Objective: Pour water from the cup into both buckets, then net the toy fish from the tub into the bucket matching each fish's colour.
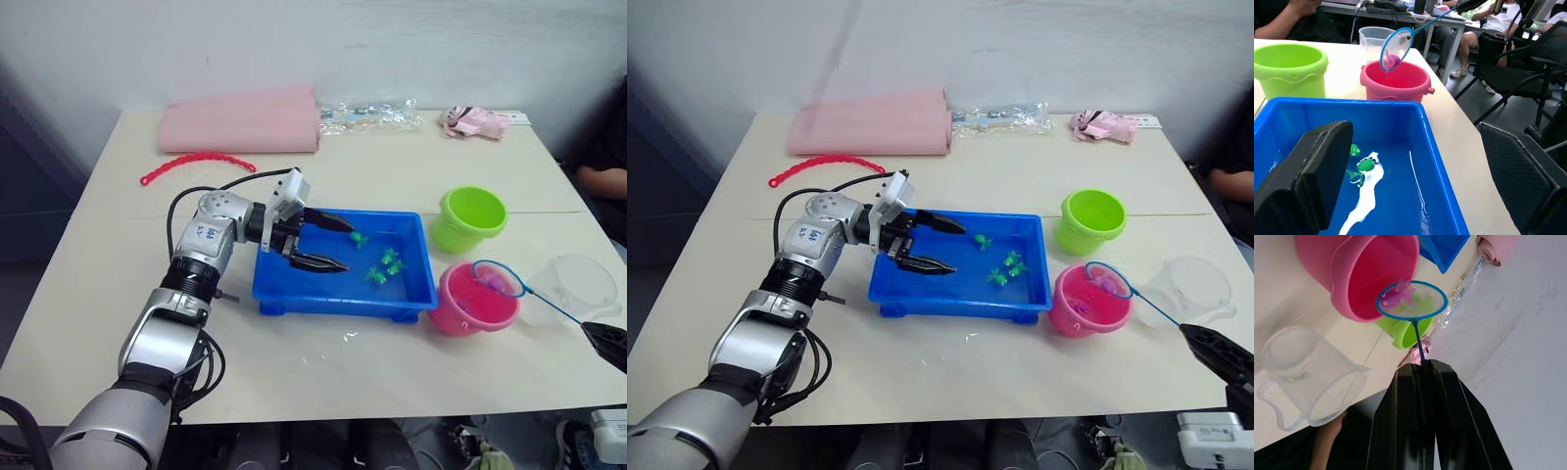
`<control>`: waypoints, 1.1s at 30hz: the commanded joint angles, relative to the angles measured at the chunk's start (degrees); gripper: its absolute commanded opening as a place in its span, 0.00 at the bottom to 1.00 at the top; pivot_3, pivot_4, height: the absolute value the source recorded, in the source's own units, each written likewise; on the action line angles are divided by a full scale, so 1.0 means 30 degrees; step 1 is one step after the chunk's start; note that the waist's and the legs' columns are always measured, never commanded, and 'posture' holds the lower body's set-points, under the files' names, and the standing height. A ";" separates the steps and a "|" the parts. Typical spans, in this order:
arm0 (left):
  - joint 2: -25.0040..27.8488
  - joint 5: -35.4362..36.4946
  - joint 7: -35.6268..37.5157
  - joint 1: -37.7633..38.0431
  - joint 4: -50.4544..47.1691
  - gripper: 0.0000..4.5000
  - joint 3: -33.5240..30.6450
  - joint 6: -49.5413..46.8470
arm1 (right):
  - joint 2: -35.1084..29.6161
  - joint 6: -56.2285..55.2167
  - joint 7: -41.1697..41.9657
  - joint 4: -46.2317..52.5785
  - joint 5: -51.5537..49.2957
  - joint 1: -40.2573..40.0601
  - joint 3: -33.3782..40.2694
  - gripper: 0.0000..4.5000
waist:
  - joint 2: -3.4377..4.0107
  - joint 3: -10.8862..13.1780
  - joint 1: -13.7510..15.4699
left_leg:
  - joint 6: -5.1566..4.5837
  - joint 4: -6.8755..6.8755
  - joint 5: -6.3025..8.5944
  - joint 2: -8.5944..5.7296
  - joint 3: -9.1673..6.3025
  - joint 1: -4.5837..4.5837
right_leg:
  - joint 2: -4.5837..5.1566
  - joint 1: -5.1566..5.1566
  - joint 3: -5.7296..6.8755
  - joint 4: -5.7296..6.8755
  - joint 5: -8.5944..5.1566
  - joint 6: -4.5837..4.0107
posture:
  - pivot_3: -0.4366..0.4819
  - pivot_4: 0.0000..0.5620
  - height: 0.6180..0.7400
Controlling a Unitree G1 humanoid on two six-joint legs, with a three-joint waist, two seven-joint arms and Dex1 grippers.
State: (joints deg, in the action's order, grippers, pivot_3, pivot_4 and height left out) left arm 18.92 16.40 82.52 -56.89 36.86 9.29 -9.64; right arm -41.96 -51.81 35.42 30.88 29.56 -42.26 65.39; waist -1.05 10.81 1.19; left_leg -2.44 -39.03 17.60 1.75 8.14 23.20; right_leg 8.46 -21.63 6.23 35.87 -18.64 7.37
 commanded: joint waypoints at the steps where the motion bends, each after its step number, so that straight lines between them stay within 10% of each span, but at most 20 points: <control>1: 0.0120 -0.0013 -0.0063 -0.0444 -0.0119 0.99 -0.0454 0.0253 | -0.0291 0.0618 -0.0497 -0.0762 -0.0057 0.0331 0.0889 0.00 | 0.0000 0.0000 -0.0016 | 0.0000 -0.0001 0.0000 0.0000 0.0002 0.0000 | 0.0000 0.0001 0.0000 -0.0001 0.0000 0.0000 | 0.48 0.27 0.98; 10: 0.0146 0.0035 -0.0252 -0.0249 -0.0392 0.99 -0.0559 0.0203 | -0.0477 0.0527 -0.0450 -0.0876 -0.0948 0.0104 0.0052 0.00 | 0.0000 0.0000 -0.0011 | -0.0005 -0.0005 -0.0004 0.0000 0.0001 0.0000 | 0.0001 0.0001 0.0000 0.0006 0.0000 0.0000 | 0.48 0.27 0.98; 17: 0.0836 -0.0909 -0.0167 0.0224 0.0163 0.99 -0.0199 0.1220 | -0.1312 0.8891 0.1272 0.0757 -0.9636 0.1376 -0.2477 0.00 | 0.0003 -0.0001 -0.0234 | -0.0008 -0.0010 -0.0005 0.0007 -0.0010 -0.0002 | 0.0010 0.0003 -0.0001 0.0013 0.0000 -0.0002 | 0.48 0.27 0.98; 25: 0.2036 -0.0758 -0.0545 0.1790 -0.2437 0.99 -0.0460 -0.0201 | -0.5519 1.8329 0.2361 0.1980 -1.3168 0.7653 -1.1261 0.00 | 0.0004 -0.0001 -0.0423 | -0.0020 -0.0007 -0.0013 0.0020 -0.0058 0.0004 | 0.0023 0.0006 0.0039 0.0033 -0.0006 -0.0020 | 0.48 0.27 0.98; 33: 0.3482 -0.0109 -0.1813 0.4009 -0.6832 0.99 -0.0925 -0.2757 | -0.6370 1.6349 0.2504 -0.1438 -0.8789 1.2351 -1.7030 0.00 | 0.0004 0.0001 -0.0227 | -0.0046 -0.0030 -0.0013 -0.0030 -0.0065 0.0049 | 0.0036 0.0034 0.0084 0.0039 0.0017 0.0024 | 0.48 0.27 0.98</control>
State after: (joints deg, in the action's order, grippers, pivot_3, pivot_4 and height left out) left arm 28.48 14.40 78.00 -45.22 20.35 7.89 -16.59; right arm -60.15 0.14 43.12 27.73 0.49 -6.64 15.18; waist -1.04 10.81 0.51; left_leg -2.58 -39.13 17.55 1.69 7.95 23.34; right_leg 8.55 -21.52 6.49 35.99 -18.59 7.45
